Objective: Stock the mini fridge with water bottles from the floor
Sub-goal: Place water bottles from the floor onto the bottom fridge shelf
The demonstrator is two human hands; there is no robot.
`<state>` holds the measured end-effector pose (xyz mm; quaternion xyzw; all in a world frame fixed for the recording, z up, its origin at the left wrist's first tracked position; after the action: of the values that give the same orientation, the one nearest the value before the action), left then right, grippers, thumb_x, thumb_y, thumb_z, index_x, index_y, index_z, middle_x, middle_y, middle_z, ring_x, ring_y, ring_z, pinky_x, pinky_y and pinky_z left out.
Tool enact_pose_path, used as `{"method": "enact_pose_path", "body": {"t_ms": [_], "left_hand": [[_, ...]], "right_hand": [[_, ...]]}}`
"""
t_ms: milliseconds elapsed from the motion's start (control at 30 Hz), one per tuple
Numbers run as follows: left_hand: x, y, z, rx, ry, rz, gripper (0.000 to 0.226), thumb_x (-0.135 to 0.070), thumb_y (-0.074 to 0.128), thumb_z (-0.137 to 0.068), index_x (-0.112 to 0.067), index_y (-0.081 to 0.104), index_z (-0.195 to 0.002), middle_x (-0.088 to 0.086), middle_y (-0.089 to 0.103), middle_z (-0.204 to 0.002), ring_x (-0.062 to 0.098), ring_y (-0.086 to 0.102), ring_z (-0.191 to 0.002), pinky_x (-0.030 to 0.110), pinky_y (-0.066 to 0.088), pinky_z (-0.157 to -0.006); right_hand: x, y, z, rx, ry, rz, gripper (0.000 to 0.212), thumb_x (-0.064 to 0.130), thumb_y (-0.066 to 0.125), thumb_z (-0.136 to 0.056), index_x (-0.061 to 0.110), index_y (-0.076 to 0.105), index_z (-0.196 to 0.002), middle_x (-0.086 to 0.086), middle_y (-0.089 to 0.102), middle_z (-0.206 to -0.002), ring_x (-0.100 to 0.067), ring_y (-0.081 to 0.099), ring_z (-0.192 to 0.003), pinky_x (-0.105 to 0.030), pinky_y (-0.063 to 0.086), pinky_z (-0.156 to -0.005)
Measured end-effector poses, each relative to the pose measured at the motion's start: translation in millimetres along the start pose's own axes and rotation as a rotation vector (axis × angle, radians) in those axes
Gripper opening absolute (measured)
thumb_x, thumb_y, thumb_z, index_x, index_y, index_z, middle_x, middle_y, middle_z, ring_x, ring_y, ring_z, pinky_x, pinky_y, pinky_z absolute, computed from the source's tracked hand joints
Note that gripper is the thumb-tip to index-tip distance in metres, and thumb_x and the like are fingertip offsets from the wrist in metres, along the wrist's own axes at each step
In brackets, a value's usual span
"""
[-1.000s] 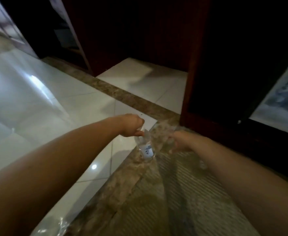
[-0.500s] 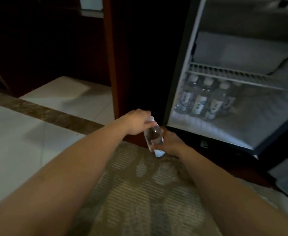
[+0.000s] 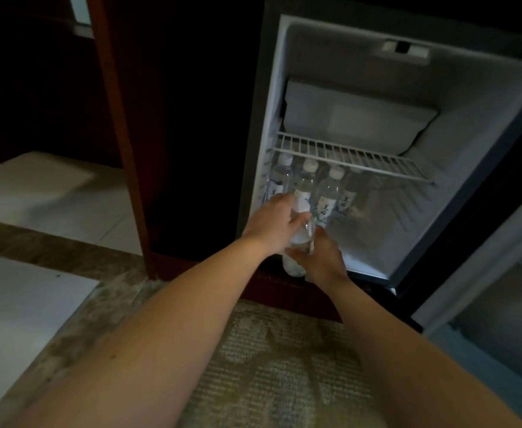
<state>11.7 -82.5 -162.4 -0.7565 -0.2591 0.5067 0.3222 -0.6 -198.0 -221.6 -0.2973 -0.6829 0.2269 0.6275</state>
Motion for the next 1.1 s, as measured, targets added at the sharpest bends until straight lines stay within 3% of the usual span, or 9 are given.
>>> {"method": "enact_pose_path", "body": {"t_ms": [67,167,267,333,467,533,767,900,1100], "left_hand": [[-7,10,-12,0.008,0.001,0.135,0.02,-0.035,0.049,-0.094,-0.015,0.051,-0.095,-0.002,0.046,-0.089,0.024,0.056,-0.091,0.028,0.038,-0.071],[-13,25,-28,0.039,-0.01,0.264,0.036,-0.03,0.045,-0.097,-0.015,0.051,-0.13,0.009,0.056,-0.122,0.024,0.056,-0.111,0.028,0.042,-0.087],[-13,42,-42,0.126,-0.045,0.327,0.039,-0.023,0.037,-0.1,-0.021,0.046,-0.138,0.011,0.051,-0.137,0.028,0.053,-0.121,0.026,0.042,-0.088],[-14,53,-49,0.183,-0.074,0.317,0.043,-0.016,0.035,-0.099,-0.021,0.04,-0.142,0.013,0.045,-0.144,0.03,0.053,-0.121,0.026,0.044,-0.086],[-9,87,-54,0.294,-0.091,0.281,0.05,-0.007,0.034,-0.098,-0.021,0.031,-0.146,0.005,0.027,-0.155,0.022,0.029,-0.14,0.017,0.028,-0.102],[1,107,-54,0.353,-0.133,0.26,0.052,-0.009,0.034,-0.098,-0.023,0.027,-0.148,0.005,0.02,-0.158,0.023,0.022,-0.144,0.023,0.023,-0.111],[20,152,-54,0.487,-0.199,0.276,0.058,-0.011,0.035,-0.096,-0.022,0.018,-0.15,0.005,0.018,-0.158,0.023,0.022,-0.144,0.031,0.024,-0.113],[14,172,-58,0.502,-0.219,0.319,0.058,-0.012,0.036,-0.097,-0.018,0.015,-0.151,0.007,0.016,-0.159,0.022,0.023,-0.144,0.032,0.024,-0.115],[11,189,-69,0.545,-0.255,0.346,0.063,-0.012,0.034,-0.097,-0.025,0.003,-0.151,0.006,0.008,-0.16,0.029,0.04,-0.135,0.034,0.039,-0.102]], "right_hand": [[-9,-9,-11,-0.068,0.041,-0.022,0.06,0.031,0.072,-0.08,0.012,0.044,-0.131,-0.004,0.065,-0.101,-0.021,0.063,-0.097,-0.028,0.045,-0.076],[-22,-21,-29,-0.148,0.086,-0.01,0.061,0.031,0.073,-0.079,0.009,0.046,-0.129,-0.009,0.065,-0.114,-0.027,0.063,-0.104,-0.026,0.04,-0.075],[-38,-31,-45,-0.194,0.126,-0.025,0.057,0.028,0.075,-0.077,0.006,0.049,-0.123,-0.013,0.066,-0.113,-0.03,0.064,-0.104,-0.03,0.045,-0.079],[-49,-39,-53,-0.211,0.165,-0.037,0.062,0.026,0.074,-0.077,0.008,0.048,-0.13,-0.012,0.065,-0.117,-0.03,0.062,-0.107,-0.035,0.048,-0.088],[-72,-54,-66,-0.24,0.212,-0.071,0.066,0.025,0.075,-0.077,0.015,0.047,-0.136,-0.007,0.065,-0.117,-0.026,0.062,-0.108,-0.037,0.05,-0.093],[-84,-58,-73,-0.246,0.244,-0.083,0.059,0.023,0.076,-0.076,0.011,0.054,-0.129,-0.009,0.066,-0.114,-0.027,0.063,-0.106,-0.037,0.051,-0.09],[-101,-63,-93,-0.283,0.233,-0.118,0.053,0.016,0.075,-0.077,0.003,0.051,-0.122,-0.01,0.063,-0.112,-0.024,0.062,-0.1,-0.028,0.044,-0.078],[-102,-65,-107,-0.303,0.249,-0.077,0.05,0.023,0.076,-0.076,0.005,0.055,-0.118,-0.013,0.065,-0.114,-0.029,0.063,-0.105,-0.026,0.043,-0.076],[-104,-66,-129,-0.26,0.26,-0.053,0.051,0.027,0.072,-0.081,0.009,0.051,-0.124,-0.011,0.063,-0.116,-0.029,0.061,-0.107,-0.026,0.041,-0.074]]}}
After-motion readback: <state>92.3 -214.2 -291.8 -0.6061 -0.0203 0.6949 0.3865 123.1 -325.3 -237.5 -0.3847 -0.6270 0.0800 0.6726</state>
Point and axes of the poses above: each hand's wrist, its own z-axis away from the middle knuckle, its own y-axis out of the palm, x = y × z, the point moved 5 cm from there along -z, towards the middle knuckle
